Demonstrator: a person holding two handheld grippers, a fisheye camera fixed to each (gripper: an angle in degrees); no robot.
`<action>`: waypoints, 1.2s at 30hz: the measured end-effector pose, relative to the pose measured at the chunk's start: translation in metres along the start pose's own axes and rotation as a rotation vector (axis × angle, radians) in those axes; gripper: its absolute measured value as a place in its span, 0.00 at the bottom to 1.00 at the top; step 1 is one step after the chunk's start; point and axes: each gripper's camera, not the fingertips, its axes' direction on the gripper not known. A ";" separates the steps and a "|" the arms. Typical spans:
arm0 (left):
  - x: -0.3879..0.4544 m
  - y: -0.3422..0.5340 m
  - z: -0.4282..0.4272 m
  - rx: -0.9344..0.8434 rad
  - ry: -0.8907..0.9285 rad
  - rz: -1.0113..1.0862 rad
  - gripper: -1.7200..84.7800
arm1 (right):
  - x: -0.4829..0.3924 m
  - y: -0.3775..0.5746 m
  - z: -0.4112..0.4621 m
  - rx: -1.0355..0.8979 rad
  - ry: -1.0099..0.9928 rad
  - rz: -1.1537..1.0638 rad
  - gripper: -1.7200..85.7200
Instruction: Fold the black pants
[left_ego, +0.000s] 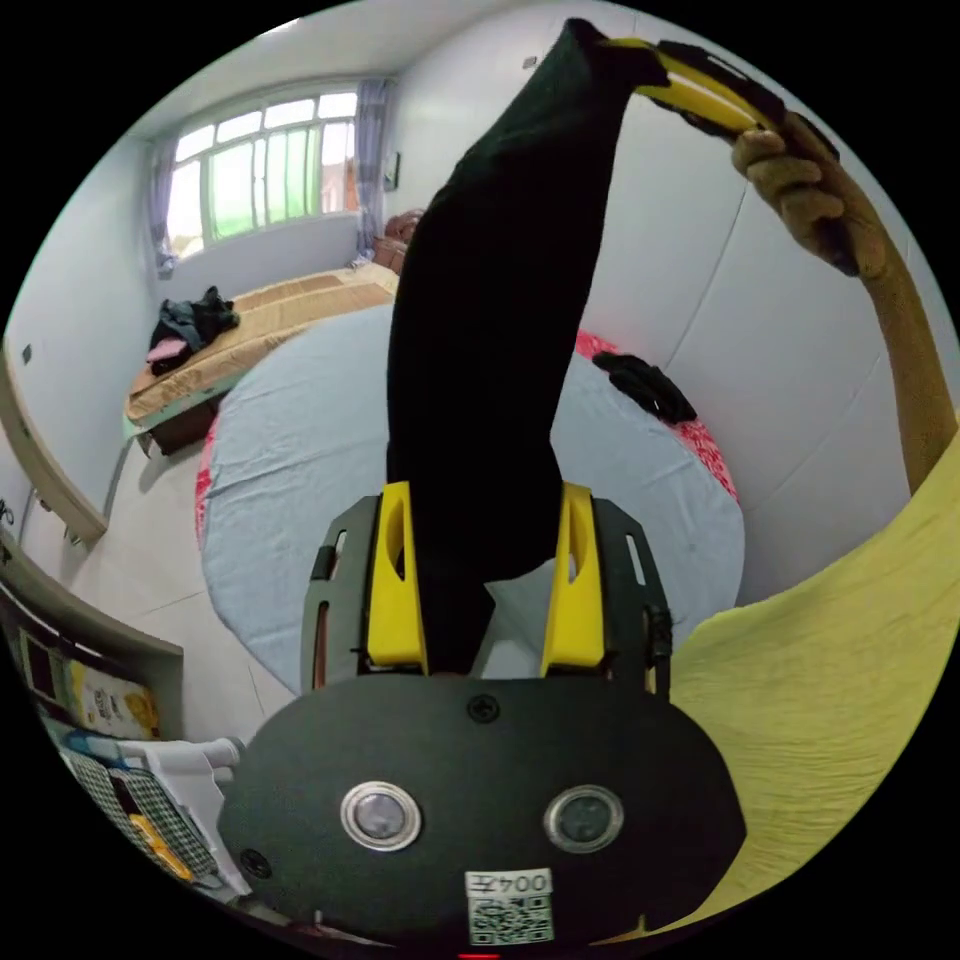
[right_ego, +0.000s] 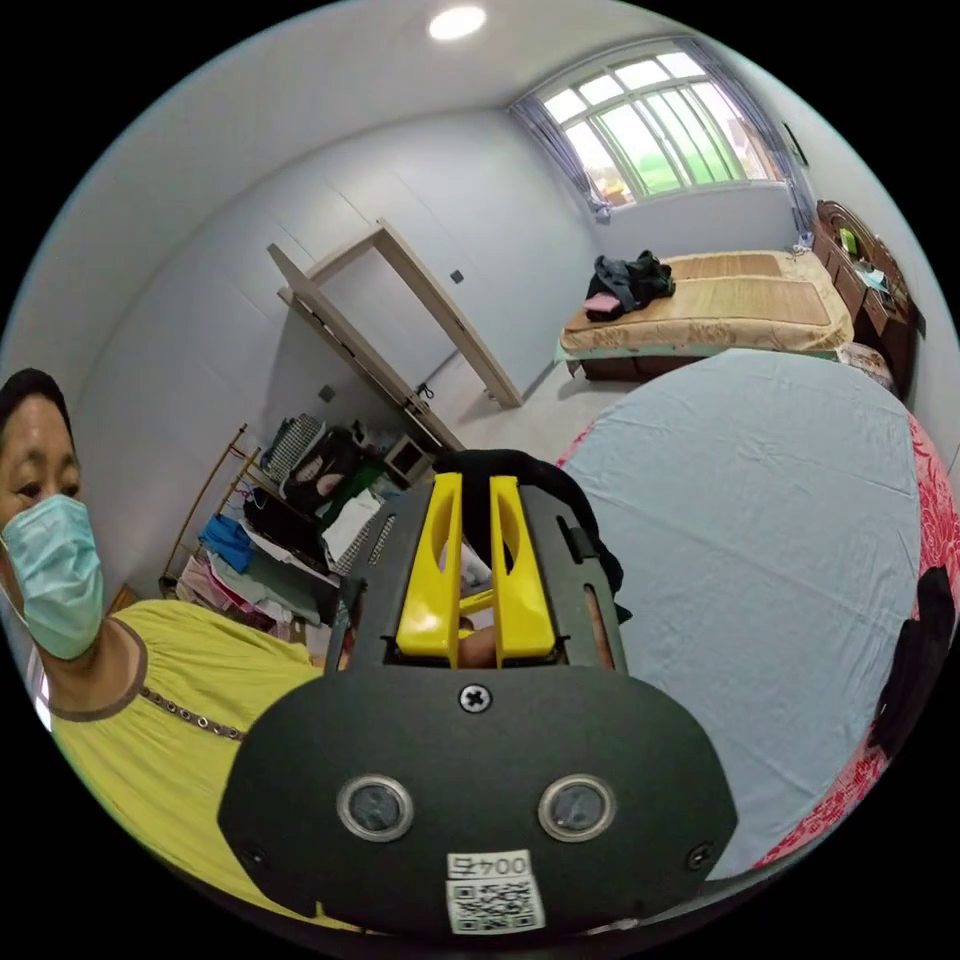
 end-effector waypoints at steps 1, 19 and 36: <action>0.002 0.002 -0.008 0.029 -0.013 -0.012 0.23 | -0.006 -0.004 0.006 0.031 -0.008 0.003 0.07; 0.079 0.016 -0.055 0.230 -0.056 -0.095 0.21 | -0.110 -0.062 0.142 0.132 0.043 -0.084 0.08; 0.133 -0.031 0.031 0.167 -0.033 -0.183 0.20 | -0.181 -0.095 0.260 0.061 0.039 -0.138 0.08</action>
